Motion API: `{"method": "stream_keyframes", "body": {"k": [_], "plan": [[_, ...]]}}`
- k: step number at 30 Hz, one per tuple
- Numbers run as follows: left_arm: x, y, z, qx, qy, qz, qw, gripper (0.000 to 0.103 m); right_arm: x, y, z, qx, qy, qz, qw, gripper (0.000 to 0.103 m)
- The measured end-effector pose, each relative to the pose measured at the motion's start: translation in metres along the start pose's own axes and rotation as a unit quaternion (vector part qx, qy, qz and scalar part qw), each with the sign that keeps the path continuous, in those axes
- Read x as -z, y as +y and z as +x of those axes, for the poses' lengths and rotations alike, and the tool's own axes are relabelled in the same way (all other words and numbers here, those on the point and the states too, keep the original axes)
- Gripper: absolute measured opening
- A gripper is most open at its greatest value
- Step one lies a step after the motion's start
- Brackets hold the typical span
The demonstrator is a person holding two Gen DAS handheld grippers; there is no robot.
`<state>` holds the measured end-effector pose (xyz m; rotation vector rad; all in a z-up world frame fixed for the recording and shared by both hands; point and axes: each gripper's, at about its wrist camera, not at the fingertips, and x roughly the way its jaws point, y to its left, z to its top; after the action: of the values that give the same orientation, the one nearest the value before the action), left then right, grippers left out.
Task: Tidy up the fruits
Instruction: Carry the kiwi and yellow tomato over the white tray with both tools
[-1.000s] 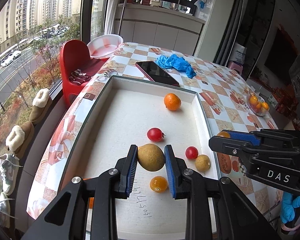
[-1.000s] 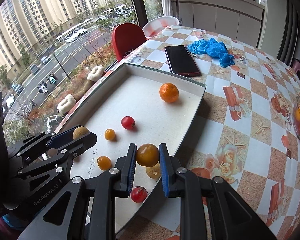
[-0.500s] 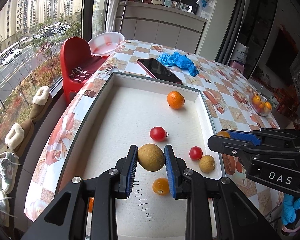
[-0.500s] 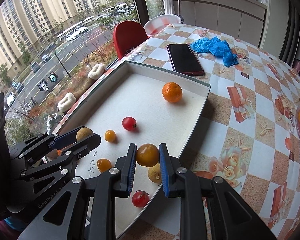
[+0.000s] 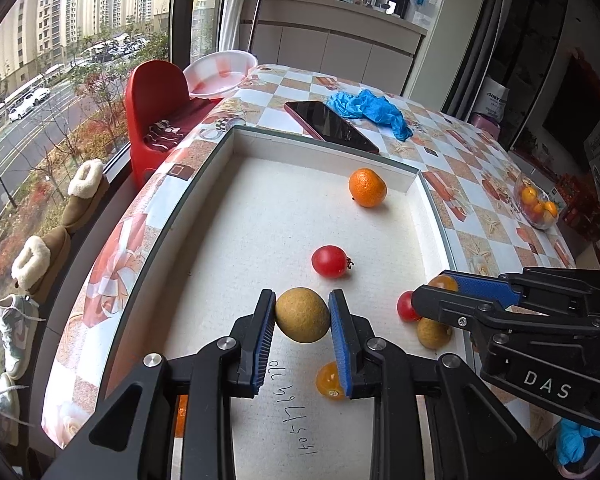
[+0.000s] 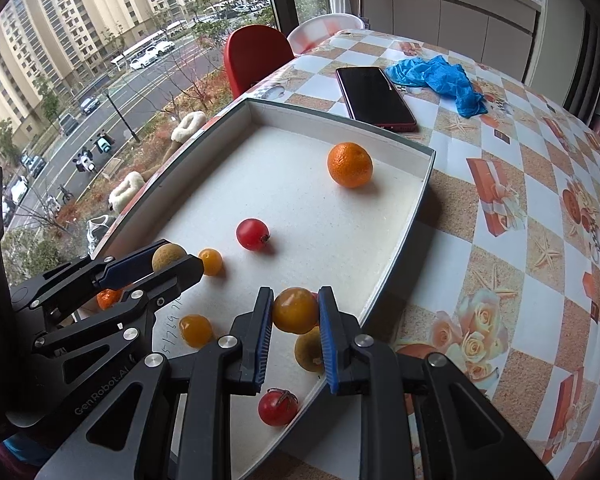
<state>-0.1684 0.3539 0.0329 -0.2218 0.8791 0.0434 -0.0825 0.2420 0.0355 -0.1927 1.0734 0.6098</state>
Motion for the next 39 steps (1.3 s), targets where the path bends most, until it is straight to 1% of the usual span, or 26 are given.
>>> {"method": "stream_keyframes", "body": {"k": [11,39], "plan": [[-0.003,-0.003,0.009,-0.005,0.008,0.008,0.9999,0.029,-0.005,-0.005,0.004,0.003,0.002,0.004,1.0,0.024],[-0.006,-0.005,0.014,-0.011,0.011,0.017,0.9997,0.029,-0.006,-0.006,0.013,0.0,0.006,0.005,1.0,0.024]]}}
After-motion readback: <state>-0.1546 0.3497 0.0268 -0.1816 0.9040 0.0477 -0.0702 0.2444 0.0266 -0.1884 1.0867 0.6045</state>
